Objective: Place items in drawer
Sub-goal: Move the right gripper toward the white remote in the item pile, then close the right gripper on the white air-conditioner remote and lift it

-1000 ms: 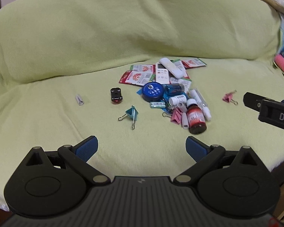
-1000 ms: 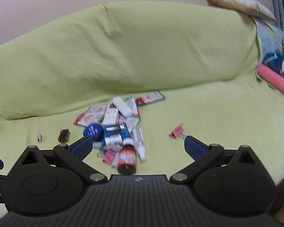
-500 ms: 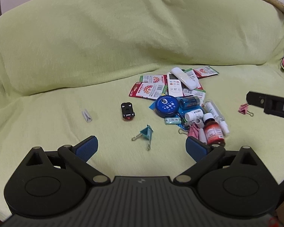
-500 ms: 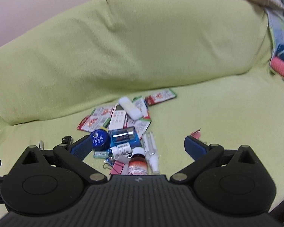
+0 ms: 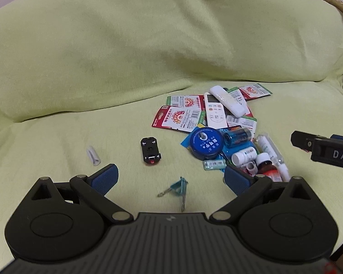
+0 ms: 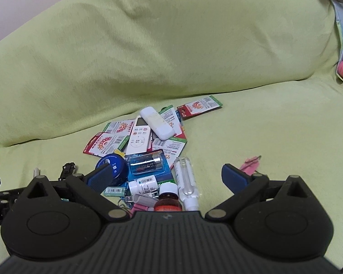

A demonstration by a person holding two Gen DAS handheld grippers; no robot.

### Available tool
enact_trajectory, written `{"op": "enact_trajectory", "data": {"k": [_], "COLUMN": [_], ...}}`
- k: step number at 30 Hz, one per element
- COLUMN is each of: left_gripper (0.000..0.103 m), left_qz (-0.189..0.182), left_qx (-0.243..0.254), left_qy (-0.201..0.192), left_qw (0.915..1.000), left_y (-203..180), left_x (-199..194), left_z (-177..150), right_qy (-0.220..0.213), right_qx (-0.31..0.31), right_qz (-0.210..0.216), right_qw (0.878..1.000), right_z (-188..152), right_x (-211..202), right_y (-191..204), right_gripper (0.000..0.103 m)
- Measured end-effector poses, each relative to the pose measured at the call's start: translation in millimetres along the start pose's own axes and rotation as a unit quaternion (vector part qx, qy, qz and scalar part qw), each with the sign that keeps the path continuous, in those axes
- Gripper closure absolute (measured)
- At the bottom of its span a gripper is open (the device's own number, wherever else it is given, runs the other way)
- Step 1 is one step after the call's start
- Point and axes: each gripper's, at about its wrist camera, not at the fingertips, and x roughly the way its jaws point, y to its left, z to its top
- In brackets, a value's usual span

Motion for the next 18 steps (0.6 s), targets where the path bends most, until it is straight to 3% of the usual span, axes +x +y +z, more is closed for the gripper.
{"op": "enact_trajectory", "data": {"k": [6,12,18], "left_gripper": [0.003,0.003,0.003], "left_qz": [-0.007,-0.009,-0.014], "left_qx": [-0.004,-0.003,-0.006], "left_qy": [0.001,0.004,0.01], "left_qw": [1.0,0.9999,0.9998], "left_y": [8.6,16.3,22.5], "left_x": [22.9,48.1,71.6], "left_z": [14.5,30.5,41.4], "right_qy": [0.024,0.065,0.12], "right_qx": [-0.017,-0.029,-0.016], "right_qz": [0.023,0.055,0.088], "right_qw": [0.999,0.996,0.989], "right_z": [15.1,37.6,61.6], "right_x": [34.5,88.9,151.0], "right_y": [11.2,19.9,22.2], "right_gripper": [0.011,0.028,0.038]}}
